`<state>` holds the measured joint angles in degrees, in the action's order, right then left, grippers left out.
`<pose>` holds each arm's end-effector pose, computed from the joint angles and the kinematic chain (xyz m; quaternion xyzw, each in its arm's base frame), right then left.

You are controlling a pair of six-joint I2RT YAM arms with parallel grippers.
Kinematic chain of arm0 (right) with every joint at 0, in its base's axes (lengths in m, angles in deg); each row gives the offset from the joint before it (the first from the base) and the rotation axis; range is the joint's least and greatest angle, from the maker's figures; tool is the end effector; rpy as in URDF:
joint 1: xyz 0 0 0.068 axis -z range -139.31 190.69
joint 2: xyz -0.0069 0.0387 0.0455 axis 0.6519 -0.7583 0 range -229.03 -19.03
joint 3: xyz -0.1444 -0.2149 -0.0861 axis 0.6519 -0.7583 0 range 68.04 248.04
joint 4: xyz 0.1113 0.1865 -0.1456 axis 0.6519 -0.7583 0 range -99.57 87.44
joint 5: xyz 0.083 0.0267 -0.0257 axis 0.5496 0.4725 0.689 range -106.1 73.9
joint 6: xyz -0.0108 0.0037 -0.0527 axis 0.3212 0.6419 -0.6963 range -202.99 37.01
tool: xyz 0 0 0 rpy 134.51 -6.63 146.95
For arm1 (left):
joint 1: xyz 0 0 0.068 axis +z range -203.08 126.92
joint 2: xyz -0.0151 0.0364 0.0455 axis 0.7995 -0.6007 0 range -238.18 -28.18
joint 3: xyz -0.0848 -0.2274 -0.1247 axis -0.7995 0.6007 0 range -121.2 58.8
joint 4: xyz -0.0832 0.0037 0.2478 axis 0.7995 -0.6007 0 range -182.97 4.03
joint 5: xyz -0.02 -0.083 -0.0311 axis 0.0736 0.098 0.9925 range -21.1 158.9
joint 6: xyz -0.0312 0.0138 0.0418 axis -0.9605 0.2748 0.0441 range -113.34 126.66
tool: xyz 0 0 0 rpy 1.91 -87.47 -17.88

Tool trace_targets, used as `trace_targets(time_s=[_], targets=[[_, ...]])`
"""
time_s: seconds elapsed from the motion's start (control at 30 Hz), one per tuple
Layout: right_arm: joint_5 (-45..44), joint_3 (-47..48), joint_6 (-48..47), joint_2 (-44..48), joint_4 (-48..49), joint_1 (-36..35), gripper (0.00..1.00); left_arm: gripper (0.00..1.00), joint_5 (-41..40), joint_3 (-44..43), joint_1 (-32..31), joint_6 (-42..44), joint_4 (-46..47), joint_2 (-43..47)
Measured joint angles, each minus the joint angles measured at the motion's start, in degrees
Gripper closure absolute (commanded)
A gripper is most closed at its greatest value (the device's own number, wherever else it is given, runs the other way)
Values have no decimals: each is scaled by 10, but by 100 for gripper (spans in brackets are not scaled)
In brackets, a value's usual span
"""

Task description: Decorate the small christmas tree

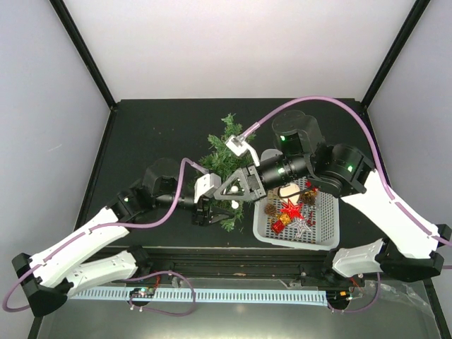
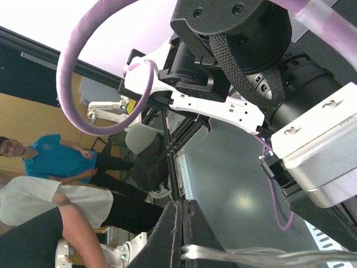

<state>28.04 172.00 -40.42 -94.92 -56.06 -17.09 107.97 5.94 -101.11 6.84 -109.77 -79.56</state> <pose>0.1035 0.2108 0.4950 -0.3026 0.7500 0.5836 0.0731 0.1121 -0.1581 0.3475 0.4897 0.6384 -0.4667 0.3672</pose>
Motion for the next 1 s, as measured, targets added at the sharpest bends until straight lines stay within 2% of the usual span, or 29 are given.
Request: trace_targets(time_s=[0.13, 0.17, 0.2, 0.47, 0.77, 1.0], targets=[[9, -4, 0, -4, 4, 0, 99, 89, 0, 11, -1, -16, 14, -2], [11, -4, 0, -6, 4, 0, 99, 96, 0, 13, -1, -15, 17, -3], [12, -4, -1, -7, 4, 0, 99, 98, -1, 14, -1, -17, 18, -3], [20, -5, -10, -11, 3, 10, 99, 99, -3, 17, -1, -5, 15, -1], [26, -48, -32, 12, 1, 36, 93, 98, -3, 16, -1, 98, -86, 75], [32, -62, -51, 29, -1, 43, 97, 98, -15, -4, -1, 181, -172, 124]])
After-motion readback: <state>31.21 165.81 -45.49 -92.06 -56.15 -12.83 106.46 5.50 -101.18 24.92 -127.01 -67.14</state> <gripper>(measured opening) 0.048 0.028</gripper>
